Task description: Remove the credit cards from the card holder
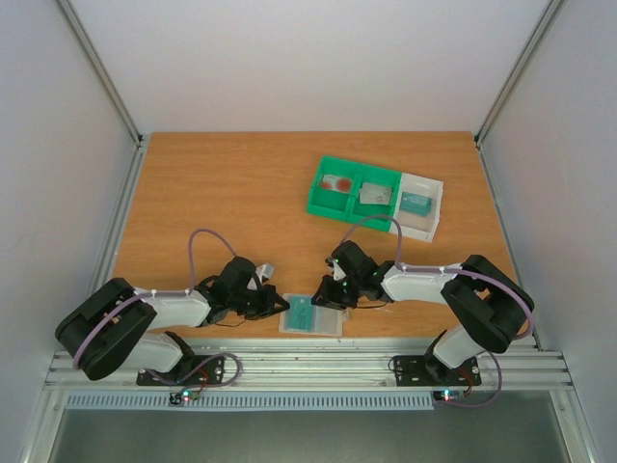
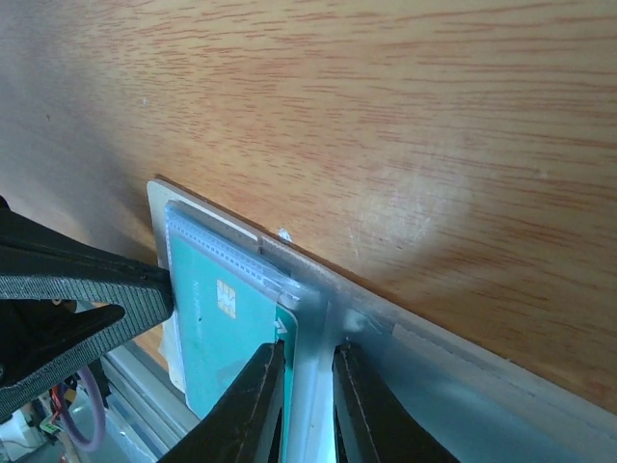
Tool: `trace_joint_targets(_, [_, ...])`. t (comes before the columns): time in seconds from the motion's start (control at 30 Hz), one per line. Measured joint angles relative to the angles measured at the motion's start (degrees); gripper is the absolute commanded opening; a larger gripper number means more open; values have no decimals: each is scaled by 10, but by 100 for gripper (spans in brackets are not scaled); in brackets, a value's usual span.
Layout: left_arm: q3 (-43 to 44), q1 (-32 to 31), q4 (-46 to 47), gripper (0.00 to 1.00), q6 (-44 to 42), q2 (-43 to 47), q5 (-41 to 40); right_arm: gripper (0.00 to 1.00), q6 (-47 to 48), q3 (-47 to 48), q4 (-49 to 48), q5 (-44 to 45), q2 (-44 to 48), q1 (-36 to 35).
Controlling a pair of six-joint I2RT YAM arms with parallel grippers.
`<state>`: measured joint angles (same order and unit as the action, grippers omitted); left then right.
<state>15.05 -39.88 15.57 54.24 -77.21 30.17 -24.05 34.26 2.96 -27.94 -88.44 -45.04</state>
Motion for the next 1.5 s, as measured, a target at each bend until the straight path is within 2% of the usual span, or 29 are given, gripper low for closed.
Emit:
trace_joint_targets(0.53, [-1, 0, 3, 1, 6, -1, -6, 11, -6, -8, -43, -5, -11, 0])
trace_joint_targets(0.77, [-2, -1, -2, 0, 6, 5, -15, 7, -19, -13, -77, -13, -24, 0])
trace_joint_targets(0.87, [-2, -1, -4, 0, 6, 6, -16, 2, -24, -16, -92, -16, -28, 0])
trace_joint_targets(1.07, [-2, -1, -5, 0, 6, 6, -19, 1, -30, -23, -107, -16, -27, 0])
trace_joint_targets(1.5, [-2, -1, -6, 1, 3, 7, -26, 1, -11, -26, -58, 6, 28, 0])
